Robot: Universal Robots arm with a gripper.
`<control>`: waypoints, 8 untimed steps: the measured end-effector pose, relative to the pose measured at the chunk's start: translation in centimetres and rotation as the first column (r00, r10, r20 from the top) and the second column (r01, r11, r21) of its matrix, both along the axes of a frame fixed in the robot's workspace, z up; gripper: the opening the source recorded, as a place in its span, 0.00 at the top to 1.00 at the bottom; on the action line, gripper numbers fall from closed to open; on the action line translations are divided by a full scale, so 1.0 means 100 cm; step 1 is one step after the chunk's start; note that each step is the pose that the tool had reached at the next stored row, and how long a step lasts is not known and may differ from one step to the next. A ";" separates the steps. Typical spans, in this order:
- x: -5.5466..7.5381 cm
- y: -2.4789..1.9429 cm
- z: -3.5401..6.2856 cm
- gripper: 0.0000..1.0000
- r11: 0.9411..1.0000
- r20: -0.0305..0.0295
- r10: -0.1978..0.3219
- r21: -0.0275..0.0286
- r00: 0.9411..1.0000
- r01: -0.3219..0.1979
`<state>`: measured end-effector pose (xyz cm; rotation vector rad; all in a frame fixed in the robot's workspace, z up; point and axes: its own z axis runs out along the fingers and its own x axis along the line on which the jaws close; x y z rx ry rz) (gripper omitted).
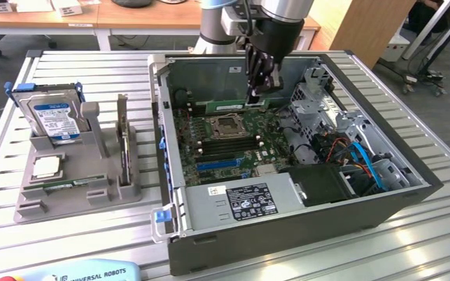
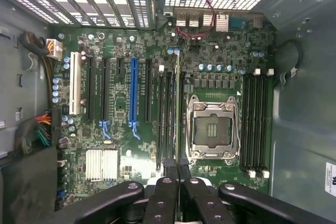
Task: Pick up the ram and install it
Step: 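Insert the ram into the slot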
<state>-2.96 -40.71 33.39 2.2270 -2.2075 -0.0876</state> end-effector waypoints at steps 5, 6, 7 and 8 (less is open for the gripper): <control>0.000 0.0000 -0.0047 0.88 1.000 0.000 -0.003 0.000 1.000 0.003; 0.000 0.0000 -0.0057 0.88 1.000 0.000 -0.004 0.000 1.000 0.004; 0.000 0.0000 -0.0066 0.88 1.000 0.000 -0.004 0.000 1.000 0.004; 0.000 0.0000 -0.0075 0.88 1.000 0.000 -0.004 0.000 1.000 0.004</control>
